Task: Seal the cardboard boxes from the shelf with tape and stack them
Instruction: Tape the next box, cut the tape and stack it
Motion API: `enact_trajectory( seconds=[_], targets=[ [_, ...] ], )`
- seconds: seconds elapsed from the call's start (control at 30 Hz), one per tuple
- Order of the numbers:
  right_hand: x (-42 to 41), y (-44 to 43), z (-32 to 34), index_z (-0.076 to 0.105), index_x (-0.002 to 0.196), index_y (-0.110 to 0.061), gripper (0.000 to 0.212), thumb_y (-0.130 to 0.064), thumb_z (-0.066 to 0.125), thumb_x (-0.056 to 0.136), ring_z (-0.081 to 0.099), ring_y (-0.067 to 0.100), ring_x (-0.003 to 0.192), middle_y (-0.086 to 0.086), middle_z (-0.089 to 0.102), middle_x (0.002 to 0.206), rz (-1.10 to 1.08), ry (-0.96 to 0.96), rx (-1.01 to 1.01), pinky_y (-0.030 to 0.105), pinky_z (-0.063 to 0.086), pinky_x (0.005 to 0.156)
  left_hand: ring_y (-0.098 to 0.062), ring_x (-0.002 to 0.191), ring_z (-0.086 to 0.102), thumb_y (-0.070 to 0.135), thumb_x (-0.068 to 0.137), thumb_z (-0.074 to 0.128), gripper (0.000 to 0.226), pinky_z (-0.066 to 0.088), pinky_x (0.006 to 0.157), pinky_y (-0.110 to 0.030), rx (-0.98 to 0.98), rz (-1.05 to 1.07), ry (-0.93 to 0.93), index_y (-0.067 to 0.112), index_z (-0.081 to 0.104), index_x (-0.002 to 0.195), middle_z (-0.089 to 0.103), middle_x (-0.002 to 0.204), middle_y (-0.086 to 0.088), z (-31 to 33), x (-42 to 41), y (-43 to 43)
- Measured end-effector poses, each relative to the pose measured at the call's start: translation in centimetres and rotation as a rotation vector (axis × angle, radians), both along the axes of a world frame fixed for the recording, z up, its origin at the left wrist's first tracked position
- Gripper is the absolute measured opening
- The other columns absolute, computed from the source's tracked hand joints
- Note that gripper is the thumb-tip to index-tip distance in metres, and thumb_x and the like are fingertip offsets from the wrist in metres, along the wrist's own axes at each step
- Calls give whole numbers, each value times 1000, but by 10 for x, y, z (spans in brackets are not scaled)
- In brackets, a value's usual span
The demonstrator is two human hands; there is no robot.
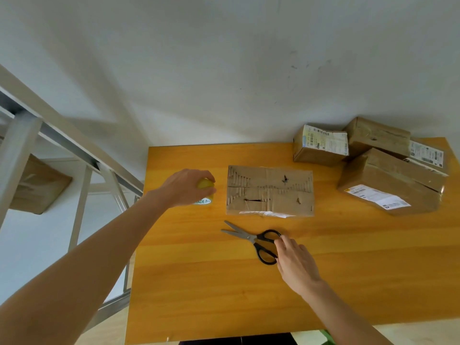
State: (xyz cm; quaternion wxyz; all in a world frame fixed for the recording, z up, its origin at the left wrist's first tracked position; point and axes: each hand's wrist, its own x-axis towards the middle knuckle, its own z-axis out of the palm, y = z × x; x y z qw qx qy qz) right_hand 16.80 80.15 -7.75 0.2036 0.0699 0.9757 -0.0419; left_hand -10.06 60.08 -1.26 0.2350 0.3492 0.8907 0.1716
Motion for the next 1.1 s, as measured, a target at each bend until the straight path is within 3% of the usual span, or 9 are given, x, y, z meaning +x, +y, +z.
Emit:
enact_trajectory(
  seconds=[0.23,0.37,0.5,0.57,0.67,0.8,0.9,1.0,1.1],
  targets=[
    [-12,-8,-8,41,134,-14,35,-24,45,101,48,17,118,1,43,132,0,43,16,28,42,94,-13,92,59,40,87,61,23,50,80,-33,-10,-29,-79,37,64,110,67,103,10,6,-7,3],
    [-20,-13,-12,40,136,-11,39,-20,51,99,49,19,118,3,46,131,15,-1,32,30,42,93,-15,84,54,34,83,66,20,41,67,-28,-12,-29,-97,38,60,102,56,90,8,10,-11,5],
    [-29,-19,-11,47,125,-10,30,-15,54,96,52,20,109,5,49,122,-11,-45,41,28,45,84,-15,80,54,28,82,67,23,37,62,-26,-11,-53,-128,37,59,101,55,88,6,16,-15,8],
    [-31,-26,-7,48,122,-10,28,-21,54,96,56,17,98,4,53,117,-89,-48,-15,23,44,69,-15,83,54,26,82,66,25,41,66,-27,-20,-59,-145,37,61,104,56,90,5,18,-16,9],
    [-34,-41,1,46,108,-12,27,-31,59,93,55,15,68,-1,58,89,-250,-43,-245,22,37,46,-18,88,55,23,82,64,25,45,73,-30,-26,-56,-162,37,63,102,57,95,3,20,-18,11],
    [-36,-58,12,42,89,-16,51,-54,74,78,50,9,55,-5,53,71,-434,-115,-693,20,38,46,-18,88,52,17,80,63,23,39,70,-27,-25,-56,-145,36,60,93,55,95,3,22,-19,16],
    [-38,-72,20,39,85,-21,60,-71,68,72,44,9,52,-5,46,69,-536,-159,-923,23,37,50,-19,87,53,17,79,62,21,39,67,-27,-31,-55,-146,35,58,90,56,96,2,23,-19,18],
    [-41,-83,25,36,87,-22,57,-73,61,76,41,4,48,-6,43,68,-625,-124,-1064,26,38,54,-21,88,56,21,81,62,17,44,67,-28,-35,-52,-149,36,59,90,57,98,0,24,-19,20],
    [-50,-92,31,39,95,-13,57,-65,61,83,50,15,68,5,48,79,-733,-111,-1219,36,49,65,-22,95,55,25,82,65,13,47,78,-33,-30,-54,-129,33,59,89,60,101,-2,25,-20,21]
  ],
)
